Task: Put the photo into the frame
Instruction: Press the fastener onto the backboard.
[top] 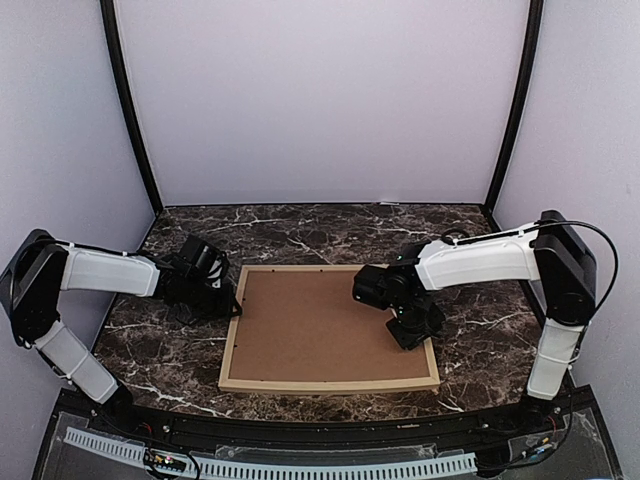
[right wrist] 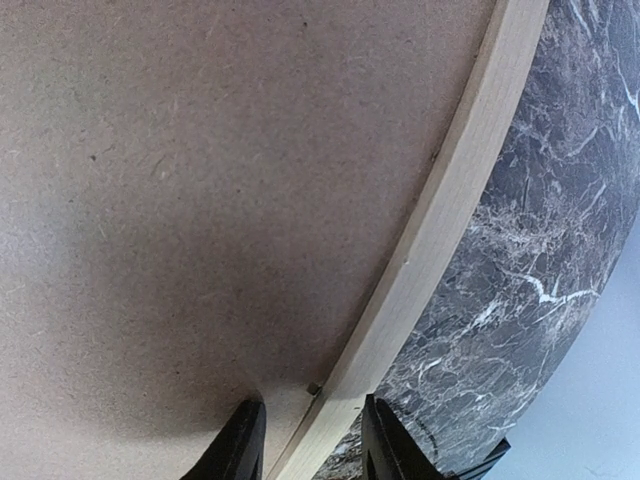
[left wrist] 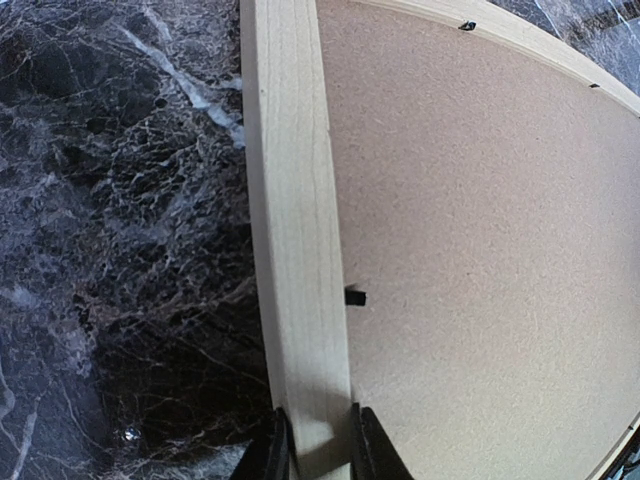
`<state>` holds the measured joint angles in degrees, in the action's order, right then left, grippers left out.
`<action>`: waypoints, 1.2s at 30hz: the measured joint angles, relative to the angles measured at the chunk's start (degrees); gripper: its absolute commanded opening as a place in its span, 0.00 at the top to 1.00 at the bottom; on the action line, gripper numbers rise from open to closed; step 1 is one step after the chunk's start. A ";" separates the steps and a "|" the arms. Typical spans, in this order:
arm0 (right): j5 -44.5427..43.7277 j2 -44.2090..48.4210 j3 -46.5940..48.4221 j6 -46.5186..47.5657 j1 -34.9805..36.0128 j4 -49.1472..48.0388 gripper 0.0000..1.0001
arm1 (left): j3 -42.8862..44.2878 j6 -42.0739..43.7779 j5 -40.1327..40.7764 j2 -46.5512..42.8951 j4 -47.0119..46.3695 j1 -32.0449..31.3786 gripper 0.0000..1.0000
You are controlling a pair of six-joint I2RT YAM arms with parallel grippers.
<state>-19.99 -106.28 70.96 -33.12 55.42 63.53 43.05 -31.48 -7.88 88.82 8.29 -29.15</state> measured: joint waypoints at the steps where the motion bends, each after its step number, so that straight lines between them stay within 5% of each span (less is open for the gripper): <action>1: 0.00 0.00 0.02 -0.04 0.00 0.02 0.64 | 0.00 0.00 0.00 -0.02 0.00 0.00 0.99; 16: 7.80 14.21 -7.63 -0.63 -9.94 -13.00 0.62 | -0.04 0.00 -0.04 0.13 -0.72 0.00 0.99; 36: 14.14 14.16 -15.32 1.86 -17.42 -20.35 0.65 | -0.33 0.00 -0.04 0.09 -1.09 0.00 0.95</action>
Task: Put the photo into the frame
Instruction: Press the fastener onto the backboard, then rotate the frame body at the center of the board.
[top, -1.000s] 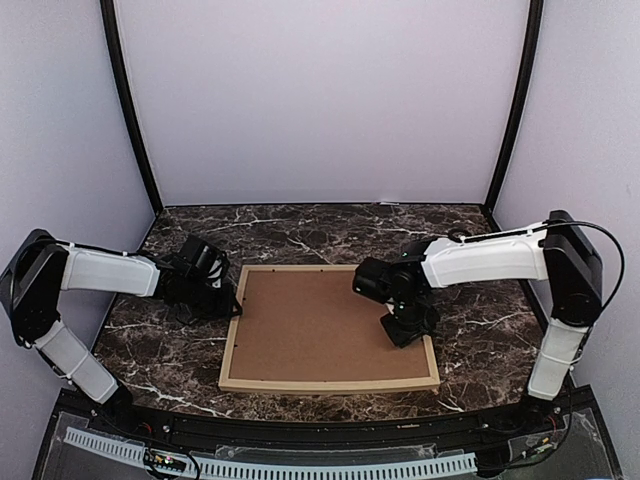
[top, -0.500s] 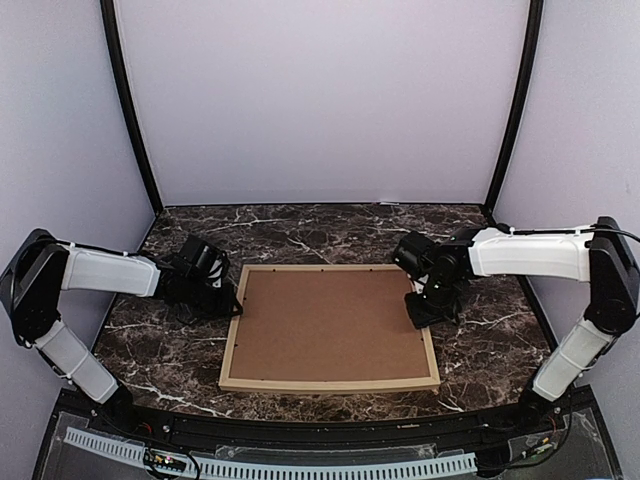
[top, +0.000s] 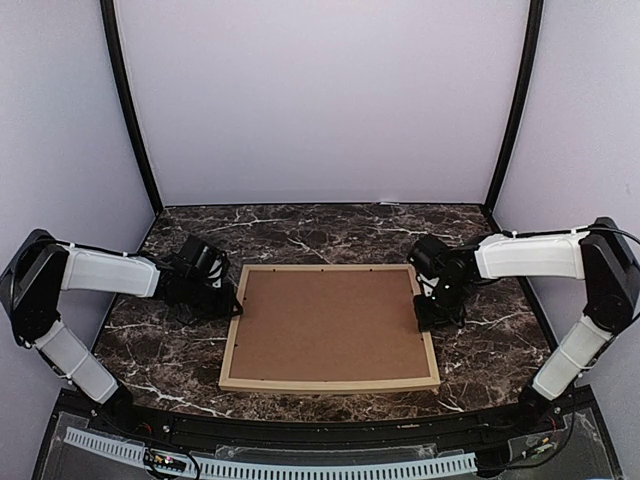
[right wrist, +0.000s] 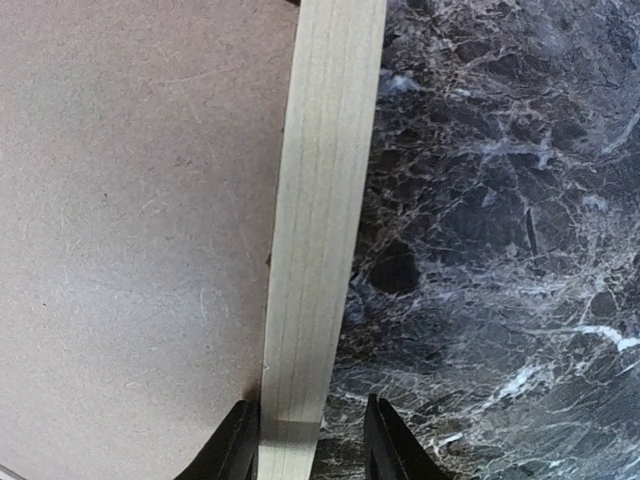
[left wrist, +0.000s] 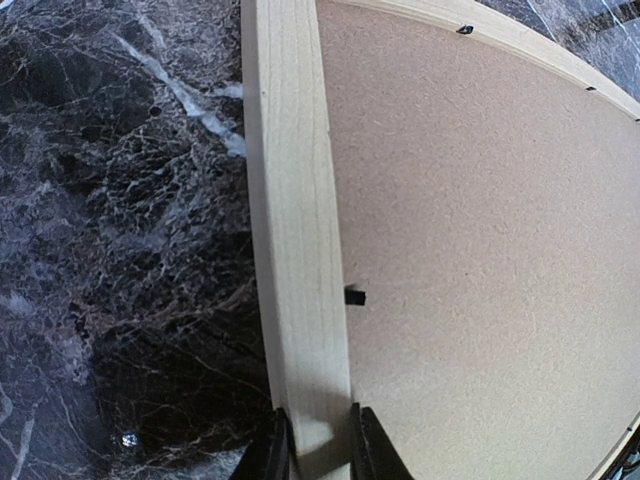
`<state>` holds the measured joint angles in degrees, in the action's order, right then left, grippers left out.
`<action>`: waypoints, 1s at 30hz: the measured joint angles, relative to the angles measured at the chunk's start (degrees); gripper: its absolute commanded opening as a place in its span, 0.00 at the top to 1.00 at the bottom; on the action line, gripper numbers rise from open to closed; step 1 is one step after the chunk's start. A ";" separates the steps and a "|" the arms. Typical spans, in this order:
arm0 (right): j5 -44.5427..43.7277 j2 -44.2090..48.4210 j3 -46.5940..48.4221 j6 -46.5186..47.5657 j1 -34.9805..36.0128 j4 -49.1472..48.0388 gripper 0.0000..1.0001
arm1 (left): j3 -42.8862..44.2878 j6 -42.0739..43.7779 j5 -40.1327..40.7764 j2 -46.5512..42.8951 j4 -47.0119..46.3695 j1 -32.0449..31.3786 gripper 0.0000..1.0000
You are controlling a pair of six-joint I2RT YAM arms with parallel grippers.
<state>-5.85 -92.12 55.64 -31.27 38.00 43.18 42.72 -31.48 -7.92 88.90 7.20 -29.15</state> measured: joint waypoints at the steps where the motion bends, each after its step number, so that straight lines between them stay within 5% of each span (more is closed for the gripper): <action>1: 0.98 0.44 -0.59 0.35 -0.66 -0.76 0.66 | -0.04 0.00 0.00 -0.07 -0.09 0.00 0.92; 10: 12.20 3.52 -5.81 3.69 -6.95 -7.82 0.84 | -0.63 -0.07 -0.24 -0.20 -0.83 0.00 0.61; 18: 12.02 0.42 -2.80 8.22 -9.64 -8.94 0.95 | -0.87 1.03 -0.57 -0.79 0.42 0.00 0.30; 30: 11.15 -12.31 11.91 19.12 -10.32 -10.16 1.00 | 10.80 7.82 -0.46 1.49 1.77 0.39 0.16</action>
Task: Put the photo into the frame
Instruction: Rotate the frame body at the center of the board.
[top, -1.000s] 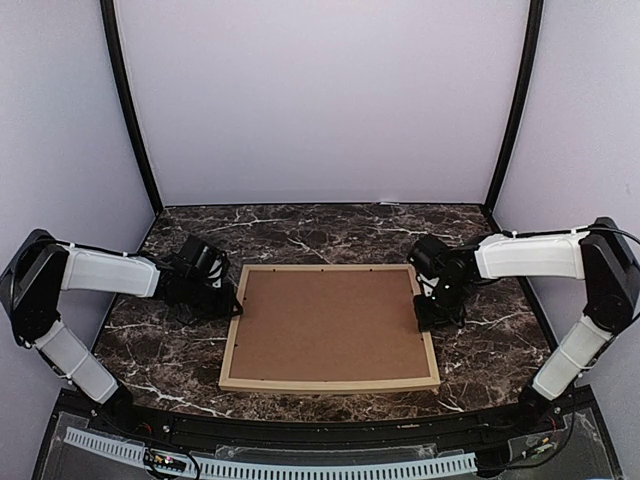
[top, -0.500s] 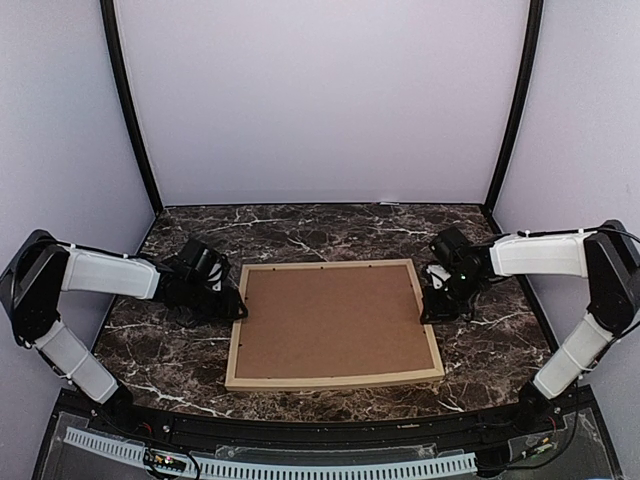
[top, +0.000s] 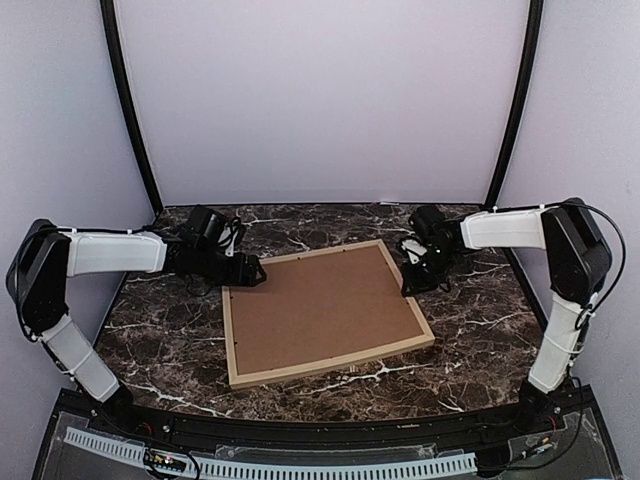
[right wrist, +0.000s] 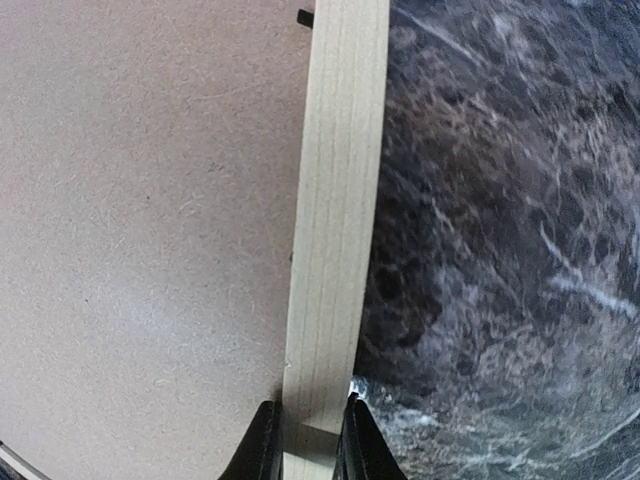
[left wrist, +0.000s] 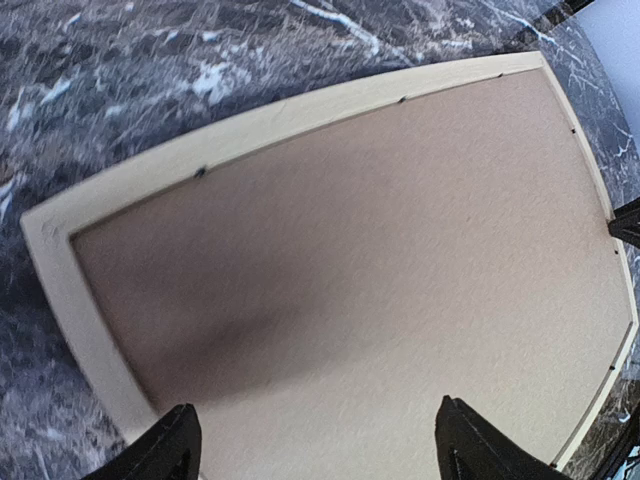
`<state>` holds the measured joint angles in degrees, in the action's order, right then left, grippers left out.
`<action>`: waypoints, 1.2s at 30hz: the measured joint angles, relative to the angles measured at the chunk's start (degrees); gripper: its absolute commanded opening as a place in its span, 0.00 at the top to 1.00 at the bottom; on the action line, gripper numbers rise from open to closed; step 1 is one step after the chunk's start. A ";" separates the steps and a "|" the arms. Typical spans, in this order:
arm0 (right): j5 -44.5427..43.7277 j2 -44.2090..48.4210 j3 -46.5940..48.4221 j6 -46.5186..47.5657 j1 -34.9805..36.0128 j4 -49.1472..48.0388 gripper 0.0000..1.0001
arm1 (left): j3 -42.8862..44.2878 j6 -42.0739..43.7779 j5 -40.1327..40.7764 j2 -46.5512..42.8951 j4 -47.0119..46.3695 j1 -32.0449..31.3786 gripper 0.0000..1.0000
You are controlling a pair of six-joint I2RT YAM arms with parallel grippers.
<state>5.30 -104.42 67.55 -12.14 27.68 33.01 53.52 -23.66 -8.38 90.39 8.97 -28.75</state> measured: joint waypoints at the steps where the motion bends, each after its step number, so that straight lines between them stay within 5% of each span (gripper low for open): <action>1: 0.33 -1.05 1.31 1.09 0.00 0.07 1.00 | 1.86 0.96 -0.26 1.42 -0.07 0.15 0.16; 12: 5.64 -10.05 12.70 12.26 -1.07 0.26 0.85 | 23.67 12.50 -1.11 23.43 2.80 4.15 0.15; 20: 11.58 -13.55 17.05 18.10 -3.54 1.53 0.73 | 34.36 21.20 2.19 31.39 6.01 4.92 0.19; 26: 11.80 -14.58 18.40 19.74 -4.24 1.51 0.53 | 38.05 25.14 1.27 34.38 7.67 5.01 0.45; 36: 8.26 -7.06 14.84 9.57 -7.19 0.15 0.41 | 37.00 25.99 -0.70 33.68 7.23 4.76 0.82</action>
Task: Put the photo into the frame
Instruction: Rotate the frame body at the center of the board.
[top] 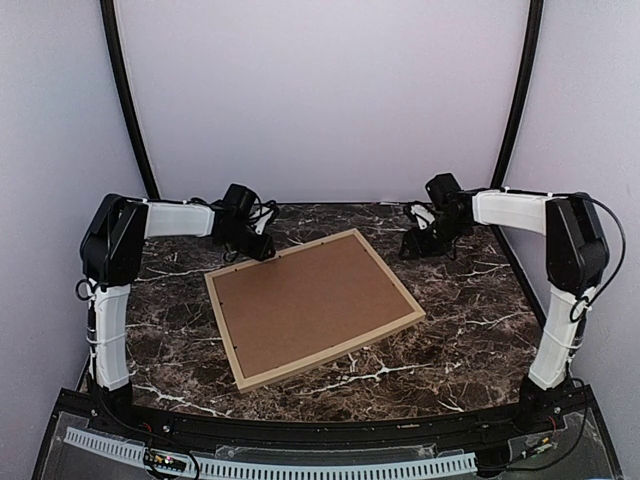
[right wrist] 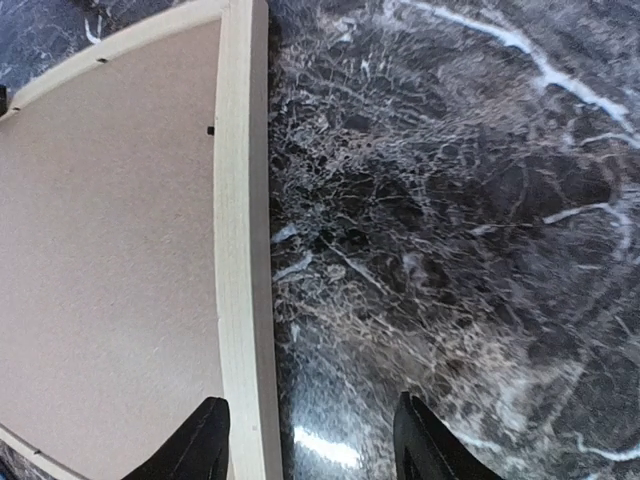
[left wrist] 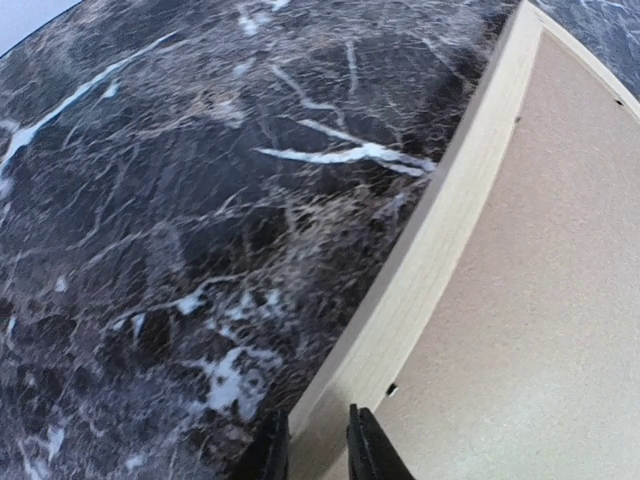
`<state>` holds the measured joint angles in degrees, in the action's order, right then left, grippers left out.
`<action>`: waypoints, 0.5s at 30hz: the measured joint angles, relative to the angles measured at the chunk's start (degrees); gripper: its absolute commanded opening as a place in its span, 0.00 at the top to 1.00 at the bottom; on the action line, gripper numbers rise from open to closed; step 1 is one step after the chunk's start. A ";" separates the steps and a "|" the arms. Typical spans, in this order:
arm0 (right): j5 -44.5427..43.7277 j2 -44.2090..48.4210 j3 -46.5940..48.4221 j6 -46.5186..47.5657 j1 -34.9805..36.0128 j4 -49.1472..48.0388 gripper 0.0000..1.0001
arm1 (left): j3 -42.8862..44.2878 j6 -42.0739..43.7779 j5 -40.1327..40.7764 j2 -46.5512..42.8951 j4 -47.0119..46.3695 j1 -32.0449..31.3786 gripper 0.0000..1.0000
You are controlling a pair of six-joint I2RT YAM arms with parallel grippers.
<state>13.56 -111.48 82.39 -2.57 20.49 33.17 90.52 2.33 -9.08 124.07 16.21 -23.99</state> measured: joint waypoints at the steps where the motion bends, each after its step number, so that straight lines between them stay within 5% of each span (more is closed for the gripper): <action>1: -0.28 2.38 -1.14 -1.44 -0.31 -0.37 0.40 | -1.42 -0.61 0.09 -0.92 -0.92 0.02 0.84; 7: -1.95 14.08 -10.69 -10.80 0.50 -3.50 0.32 | -10.62 -7.61 2.01 -6.32 -5.14 0.28 0.91; 15: -3.34 17.73 -24.48 -25.29 9.60 -7.32 0.27 | -24.24 -18.78 0.24 -14.86 -10.62 0.48 0.93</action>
<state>10.22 -93.76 57.91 -27.86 30.09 25.85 66.28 -16.45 -8.84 109.21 5.58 -23.51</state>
